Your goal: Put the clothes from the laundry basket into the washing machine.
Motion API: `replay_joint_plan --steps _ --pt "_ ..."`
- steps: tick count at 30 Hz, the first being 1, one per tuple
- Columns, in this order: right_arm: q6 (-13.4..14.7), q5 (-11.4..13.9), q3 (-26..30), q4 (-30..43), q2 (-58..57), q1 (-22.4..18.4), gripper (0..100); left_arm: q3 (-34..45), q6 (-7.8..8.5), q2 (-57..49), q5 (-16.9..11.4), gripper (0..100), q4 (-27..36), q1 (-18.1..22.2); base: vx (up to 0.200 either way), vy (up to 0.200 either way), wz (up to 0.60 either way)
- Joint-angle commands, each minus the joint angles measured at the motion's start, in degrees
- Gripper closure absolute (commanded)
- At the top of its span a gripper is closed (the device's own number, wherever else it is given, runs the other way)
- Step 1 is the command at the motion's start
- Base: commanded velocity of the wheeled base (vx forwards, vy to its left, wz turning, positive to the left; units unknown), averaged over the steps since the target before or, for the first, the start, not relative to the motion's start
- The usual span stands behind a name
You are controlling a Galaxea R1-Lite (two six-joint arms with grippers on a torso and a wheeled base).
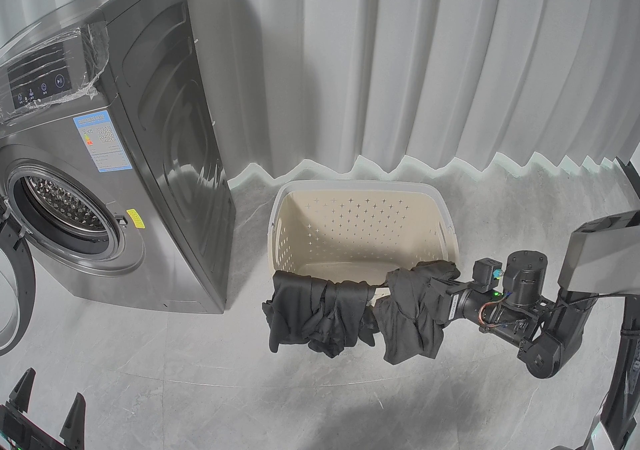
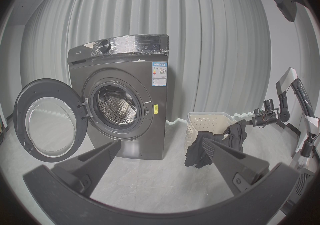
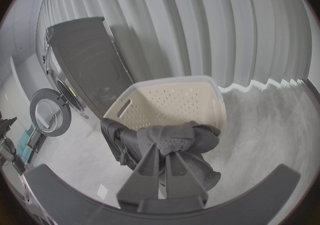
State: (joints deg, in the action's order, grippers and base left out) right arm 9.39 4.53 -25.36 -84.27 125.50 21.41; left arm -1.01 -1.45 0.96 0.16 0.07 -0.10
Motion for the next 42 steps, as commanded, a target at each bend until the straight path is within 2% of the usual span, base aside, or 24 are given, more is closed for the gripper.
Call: replay_joint_plan --steps 1,4,14,15,18,23,27,28,32,35,36,37,38,42 --pt "-0.25 -0.05 2.24 -2.04 -3.77 0.57 100 0.92 -0.04 -0.96 0.02 0 0.01 0.01 0.0 0.0 0.0" --pt "-0.25 -0.05 3.82 -4.14 -5.09 0.83 100 0.92 -0.04 -0.96 0.02 0 0.01 0.01 0.0 0.0 0.0" --pt "-0.33 -0.23 4.53 -3.7 -15.02 3.73 100 0.92 -0.04 -0.96 0.02 0 0.01 0.01 0.0 0.0 0.0" --pt "-0.51 -1.2 4.79 -3.62 -17.22 4.7 100 0.92 -0.04 -0.96 0.02 0 0.01 0.01 0.0 0.0 0.0" --pt "-2.79 -2.07 4.97 -3.7 -20.38 5.05 100 0.92 -0.04 -0.96 0.02 0 0.01 0.01 0.0 0.0 0.0" --pt "-3.85 -2.25 4.26 -2.74 -26.63 4.96 100 0.92 -0.13 -0.96 0.02 0 0.01 0.01 0.0 0.0 0.0" --pt "-5.34 -2.25 4.09 -0.45 -29.44 4.43 100 0.92 -0.13 -0.96 -0.07 0 0.01 0.01 0.0 0.0 0.0" --pt "-6.75 -2.25 3.3 1.3 -30.84 4.35 100 0.92 -0.22 -0.96 0.02 0 0.01 0.01 0.0 0.0 0.0" --pt "-7.98 -2.43 1.36 3.06 -32.43 4.35 100 0.92 -0.22 -0.96 0.02 0 0.01 0.01 0.0 0.0 0.0" --pt "-8.07 -3.74 0.22 5.52 -34.54 4.52 100 0.92 -0.22 -0.96 0.02 0 0.01 0.01 0.0 0.0 0.0" --pt "-8.07 -6.38 0.04 7.28 -35.77 5.05 100 0.92 -0.22 -0.96 0.02 0 0.01 -0.08 0.0 0.0 0.0" --pt "-8.07 -7.08 0.04 7.63 -36.12 5.14 100 0.92 -0.22 -0.96 0.02 0 0.01 0.01 0.0 0.0 0.0" --pt "-8.07 -8.93 -0.04 8.42 -37.08 5.31 100 0.92 -0.4 -0.88 0.11 0 0.01 -0.08 0.0 0.0 0.0" --pt "-8.07 -9.98 -1.45 9.48 -39.11 5.58 100 0.92 -0.66 -0.88 0.02 0 0.01 -0.08 0.0 0.0 0.0"
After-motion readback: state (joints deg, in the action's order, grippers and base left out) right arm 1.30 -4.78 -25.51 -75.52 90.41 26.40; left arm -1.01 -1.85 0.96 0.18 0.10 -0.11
